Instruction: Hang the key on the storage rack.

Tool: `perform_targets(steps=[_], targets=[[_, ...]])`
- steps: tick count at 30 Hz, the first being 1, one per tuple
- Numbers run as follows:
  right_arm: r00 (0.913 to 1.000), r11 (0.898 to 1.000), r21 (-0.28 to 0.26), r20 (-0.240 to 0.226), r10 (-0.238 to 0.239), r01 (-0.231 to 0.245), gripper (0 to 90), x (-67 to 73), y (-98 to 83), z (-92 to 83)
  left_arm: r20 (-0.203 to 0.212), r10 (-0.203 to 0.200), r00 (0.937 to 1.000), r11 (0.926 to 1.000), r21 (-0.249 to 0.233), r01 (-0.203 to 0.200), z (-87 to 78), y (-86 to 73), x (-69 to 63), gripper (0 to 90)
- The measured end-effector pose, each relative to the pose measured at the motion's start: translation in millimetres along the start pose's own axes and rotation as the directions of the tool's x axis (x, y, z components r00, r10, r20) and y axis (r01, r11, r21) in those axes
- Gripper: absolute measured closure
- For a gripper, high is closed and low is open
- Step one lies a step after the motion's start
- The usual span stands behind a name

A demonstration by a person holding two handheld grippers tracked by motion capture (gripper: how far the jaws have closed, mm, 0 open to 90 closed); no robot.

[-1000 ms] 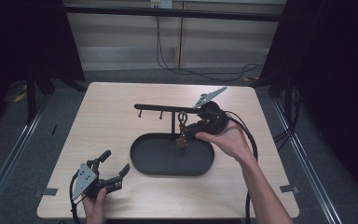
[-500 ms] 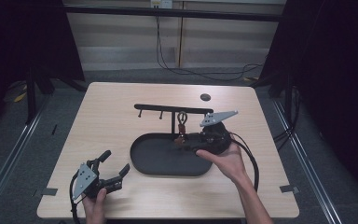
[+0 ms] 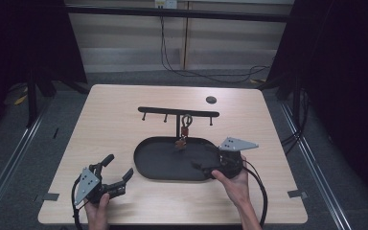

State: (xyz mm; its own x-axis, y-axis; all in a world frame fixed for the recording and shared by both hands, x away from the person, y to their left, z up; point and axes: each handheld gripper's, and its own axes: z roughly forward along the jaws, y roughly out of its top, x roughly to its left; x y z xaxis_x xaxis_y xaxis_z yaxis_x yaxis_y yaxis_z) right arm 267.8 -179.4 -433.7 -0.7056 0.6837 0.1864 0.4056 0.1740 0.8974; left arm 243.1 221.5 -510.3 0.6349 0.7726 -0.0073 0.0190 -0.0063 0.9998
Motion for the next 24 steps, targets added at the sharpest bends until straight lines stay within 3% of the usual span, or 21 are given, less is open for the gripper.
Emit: perform_targets(steps=[2,3,5,7,12,17,23,24], targets=[[0.9998,1.000,-0.019,-0.009,0.018,-0.018,15.0,-3.3,-8.9,-1.3,0.000,0.001,1.0000,1.0000,0.001,-0.001,-0.1,0.0,0.0,15.6],[0.9994,1.000,-0.025,0.028,0.020,-0.019,15.2,-4.1,-14.3,-1.9,-0.001,0.001,1.0000,1.0000,0.001,-0.001,-0.1,0.0,0.0,15.6],[0.9983,0.999,-0.044,0.051,0.027,-0.025,15.6,-5.7,-22.3,-3.5,0.000,0.002,1.0000,1.0000,0.001,-0.002,-0.1,0.0,0.1,15.7],[0.9967,0.994,-0.105,0.072,0.038,-0.030,18.4,-7.6,-33.7,-6.6,-0.001,0.002,1.0000,1.0000,0.001,-0.002,-0.2,0.0,0.1,15.6],[0.9914,0.987,-0.160,0.131,0.002,0.019,18.3,-9.1,-57.6,-9.5,0.000,0.000,1.0000,1.0000,0.000,0.000,0.0,0.0,0.0,15.6],[0.9790,0.971,-0.233,0.204,-0.001,0.049,18.1,-8.7,-76.4,-9.5,0.000,-0.001,1.0000,1.0000,0.000,0.001,0.0,0.0,0.0,15.6],[0.9719,0.952,-0.298,0.235,0.006,0.066,18.5,-8.4,-85.0,-9.4,0.000,0.001,1.0000,1.0000,0.001,-0.001,-0.1,0.0,0.1,15.6],[0.9675,0.947,-0.315,0.253,0.014,0.069,18.5,-7.4,-86.1,-10.7,0.000,0.002,1.0000,1.0000,0.001,-0.002,-0.2,-0.1,0.1,15.7]])
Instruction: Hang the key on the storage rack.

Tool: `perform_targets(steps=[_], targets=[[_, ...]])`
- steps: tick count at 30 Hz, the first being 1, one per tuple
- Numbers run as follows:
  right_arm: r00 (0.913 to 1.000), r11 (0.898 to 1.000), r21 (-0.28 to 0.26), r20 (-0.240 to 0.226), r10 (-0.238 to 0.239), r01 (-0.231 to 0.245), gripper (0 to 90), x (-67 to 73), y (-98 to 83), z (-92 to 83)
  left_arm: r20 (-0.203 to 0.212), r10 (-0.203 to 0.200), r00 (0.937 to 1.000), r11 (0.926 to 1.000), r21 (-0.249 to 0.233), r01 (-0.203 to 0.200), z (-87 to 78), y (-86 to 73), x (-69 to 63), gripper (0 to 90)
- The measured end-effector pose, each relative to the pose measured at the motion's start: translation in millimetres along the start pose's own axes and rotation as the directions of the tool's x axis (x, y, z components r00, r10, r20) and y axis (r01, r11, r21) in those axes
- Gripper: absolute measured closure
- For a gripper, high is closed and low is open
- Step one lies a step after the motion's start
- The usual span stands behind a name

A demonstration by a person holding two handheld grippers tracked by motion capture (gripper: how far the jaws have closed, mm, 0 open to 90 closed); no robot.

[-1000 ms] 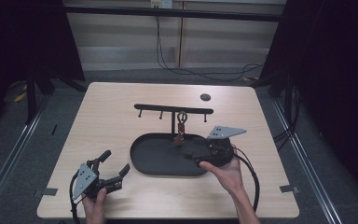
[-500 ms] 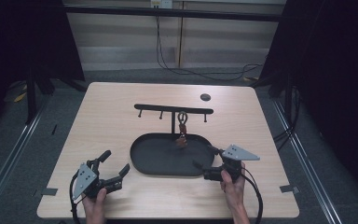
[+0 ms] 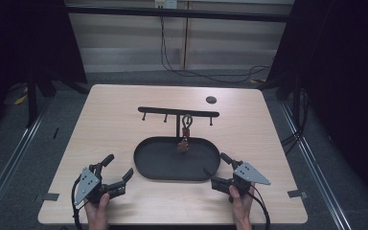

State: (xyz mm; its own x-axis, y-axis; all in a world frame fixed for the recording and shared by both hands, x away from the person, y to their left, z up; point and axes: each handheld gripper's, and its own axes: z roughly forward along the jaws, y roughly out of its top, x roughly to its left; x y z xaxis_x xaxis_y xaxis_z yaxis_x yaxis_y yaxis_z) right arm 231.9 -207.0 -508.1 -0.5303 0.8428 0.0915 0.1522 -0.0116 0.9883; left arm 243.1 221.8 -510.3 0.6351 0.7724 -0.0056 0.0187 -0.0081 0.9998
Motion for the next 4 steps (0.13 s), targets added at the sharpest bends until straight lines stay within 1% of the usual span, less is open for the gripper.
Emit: perform_targets(steps=[3,4], targets=[[0.9996,0.999,-0.041,0.026,0.013,-0.012,14.7,-0.5,-1.6,-4.8,0.000,0.001,1.0000,1.0000,0.000,-0.001,0.0,0.0,-0.1,15.6],[0.9996,0.999,-0.041,0.025,0.012,-0.011,14.7,-0.4,-1.6,-5.0,-0.001,0.000,1.0000,1.0000,0.001,0.000,0.1,0.0,-0.1,15.6]])
